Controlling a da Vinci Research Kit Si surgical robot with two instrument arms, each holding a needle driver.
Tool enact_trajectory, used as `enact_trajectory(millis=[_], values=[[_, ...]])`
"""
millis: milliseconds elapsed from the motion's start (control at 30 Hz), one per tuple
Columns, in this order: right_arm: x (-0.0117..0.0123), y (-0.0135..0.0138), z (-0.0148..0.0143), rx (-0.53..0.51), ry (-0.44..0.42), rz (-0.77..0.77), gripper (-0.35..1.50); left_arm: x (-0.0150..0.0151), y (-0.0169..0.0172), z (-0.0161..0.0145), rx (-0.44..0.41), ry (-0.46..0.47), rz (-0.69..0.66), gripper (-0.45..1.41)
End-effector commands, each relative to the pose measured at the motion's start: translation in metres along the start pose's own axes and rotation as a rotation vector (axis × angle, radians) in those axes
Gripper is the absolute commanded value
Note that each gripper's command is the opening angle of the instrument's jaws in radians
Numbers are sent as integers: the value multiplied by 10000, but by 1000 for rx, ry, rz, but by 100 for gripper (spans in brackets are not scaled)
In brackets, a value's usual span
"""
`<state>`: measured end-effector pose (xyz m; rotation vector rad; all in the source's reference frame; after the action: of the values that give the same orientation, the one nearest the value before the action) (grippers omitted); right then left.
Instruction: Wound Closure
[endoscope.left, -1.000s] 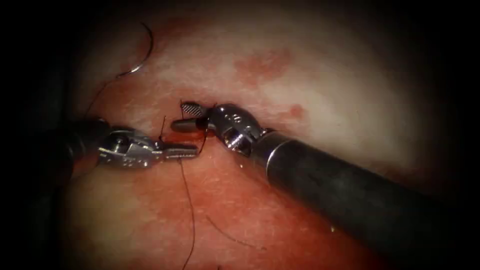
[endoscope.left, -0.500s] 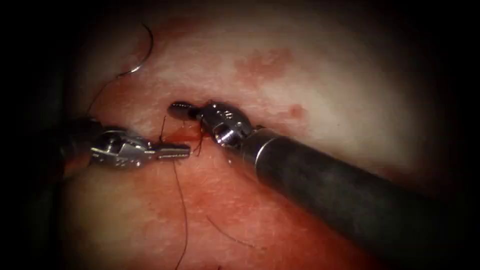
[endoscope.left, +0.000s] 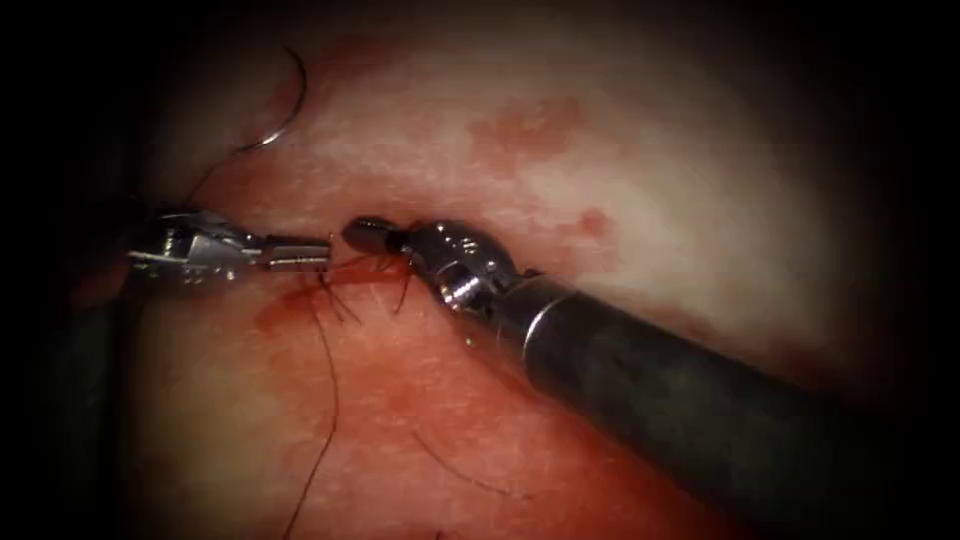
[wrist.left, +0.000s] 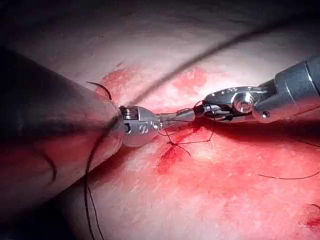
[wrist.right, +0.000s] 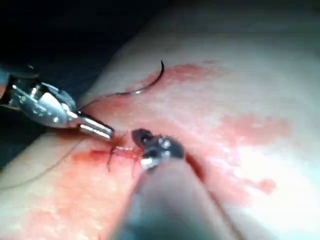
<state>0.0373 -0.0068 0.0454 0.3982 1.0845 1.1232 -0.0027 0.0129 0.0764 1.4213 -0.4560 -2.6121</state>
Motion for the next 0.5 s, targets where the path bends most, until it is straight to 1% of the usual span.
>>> enact_trajectory(millis=[33,200,400,500], values=[[1,-4,6,3,-3,-3,-35,-8,-6,8,7,-10,-11,-45],[2,-11,-3,9,9,1,-35,-39,-34,12,34,-80,-70,-45],[-2,-15,-16,17,14,-2,-35,-84,-55,29,53,-116,-141,-45],[-5,-17,-23,19,13,-4,-35,-111,-67,39,85,-113,-181,-45]])
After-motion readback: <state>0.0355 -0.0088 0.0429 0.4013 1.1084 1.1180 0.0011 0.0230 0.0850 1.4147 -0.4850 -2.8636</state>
